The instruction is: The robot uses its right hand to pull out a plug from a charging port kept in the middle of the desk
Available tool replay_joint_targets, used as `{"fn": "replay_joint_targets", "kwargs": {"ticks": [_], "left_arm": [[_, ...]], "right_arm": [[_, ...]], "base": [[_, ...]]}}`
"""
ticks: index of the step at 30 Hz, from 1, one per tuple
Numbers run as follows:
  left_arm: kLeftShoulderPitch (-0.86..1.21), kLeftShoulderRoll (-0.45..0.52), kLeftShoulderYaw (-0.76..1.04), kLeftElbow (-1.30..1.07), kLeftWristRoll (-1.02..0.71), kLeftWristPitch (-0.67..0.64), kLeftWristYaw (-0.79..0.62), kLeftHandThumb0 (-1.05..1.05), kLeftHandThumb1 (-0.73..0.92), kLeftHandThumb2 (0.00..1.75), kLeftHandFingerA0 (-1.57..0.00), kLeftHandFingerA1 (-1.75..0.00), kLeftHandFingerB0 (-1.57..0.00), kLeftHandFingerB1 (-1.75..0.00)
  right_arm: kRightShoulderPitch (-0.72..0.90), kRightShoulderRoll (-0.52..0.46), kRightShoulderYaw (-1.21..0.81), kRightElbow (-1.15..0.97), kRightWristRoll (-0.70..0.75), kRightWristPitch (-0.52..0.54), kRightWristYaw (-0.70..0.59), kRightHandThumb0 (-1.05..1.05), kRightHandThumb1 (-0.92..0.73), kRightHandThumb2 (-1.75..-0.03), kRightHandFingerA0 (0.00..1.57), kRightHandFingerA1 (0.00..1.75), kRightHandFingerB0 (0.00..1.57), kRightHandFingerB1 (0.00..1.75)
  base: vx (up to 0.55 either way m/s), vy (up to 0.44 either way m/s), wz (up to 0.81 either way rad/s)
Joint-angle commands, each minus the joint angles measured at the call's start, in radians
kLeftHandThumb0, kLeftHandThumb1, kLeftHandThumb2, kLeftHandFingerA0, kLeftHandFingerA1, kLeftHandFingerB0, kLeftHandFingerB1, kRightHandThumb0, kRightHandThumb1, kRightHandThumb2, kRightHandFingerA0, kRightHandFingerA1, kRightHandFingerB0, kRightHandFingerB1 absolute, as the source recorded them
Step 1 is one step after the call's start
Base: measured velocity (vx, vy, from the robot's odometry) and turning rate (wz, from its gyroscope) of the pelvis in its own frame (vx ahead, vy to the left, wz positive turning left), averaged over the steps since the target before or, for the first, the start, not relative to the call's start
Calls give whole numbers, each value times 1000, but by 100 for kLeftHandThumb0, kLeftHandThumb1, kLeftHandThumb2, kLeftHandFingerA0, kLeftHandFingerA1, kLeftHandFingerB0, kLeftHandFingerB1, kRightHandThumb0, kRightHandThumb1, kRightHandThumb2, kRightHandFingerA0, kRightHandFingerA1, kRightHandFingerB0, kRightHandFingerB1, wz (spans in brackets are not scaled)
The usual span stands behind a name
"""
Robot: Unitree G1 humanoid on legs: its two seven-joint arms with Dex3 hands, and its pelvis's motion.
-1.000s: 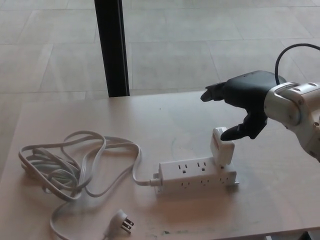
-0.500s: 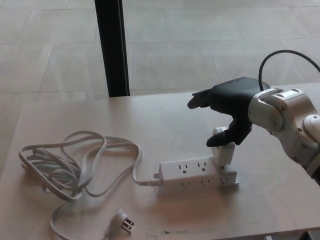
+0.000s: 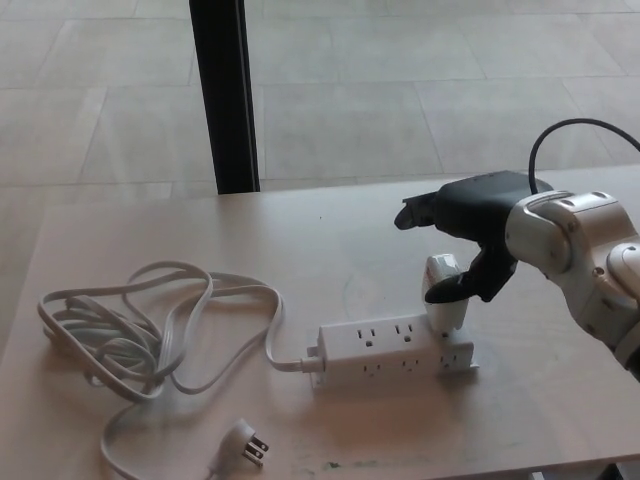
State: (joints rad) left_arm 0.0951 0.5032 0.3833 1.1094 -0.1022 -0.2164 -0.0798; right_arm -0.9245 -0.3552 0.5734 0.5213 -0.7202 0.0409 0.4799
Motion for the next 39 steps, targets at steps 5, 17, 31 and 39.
{"fn": "replay_joint_targets", "kwargs": {"ticks": [5,17,31,39], "left_arm": [[10,17,-2,3,-5,0,-4,-70,81,64,-78,-61,-57,-47],[6,18,-4,19,-4,-14,-4,-69,85,65,-77,-61,-57,-49],[34,12,-9,-14,2,-24,6,-70,86,66,-79,-63,-54,-47],[26,10,-3,-1,-7,-20,0,-70,86,66,-79,-63,-53,-47]], "right_arm": [[42,-13,-25,-11,8,18,23,-89,-71,-63,94,136,19,32],[88,17,-38,-50,28,78,57,-89,-68,-62,99,133,18,31],[61,1,-20,-15,-4,103,97,-81,-62,-60,99,124,17,29],[72,6,-38,-34,6,98,66,-68,-63,-59,74,128,20,32]], "base": [[0,0,0],[0,0,0],[0,0,0],[0,0,0]]}}
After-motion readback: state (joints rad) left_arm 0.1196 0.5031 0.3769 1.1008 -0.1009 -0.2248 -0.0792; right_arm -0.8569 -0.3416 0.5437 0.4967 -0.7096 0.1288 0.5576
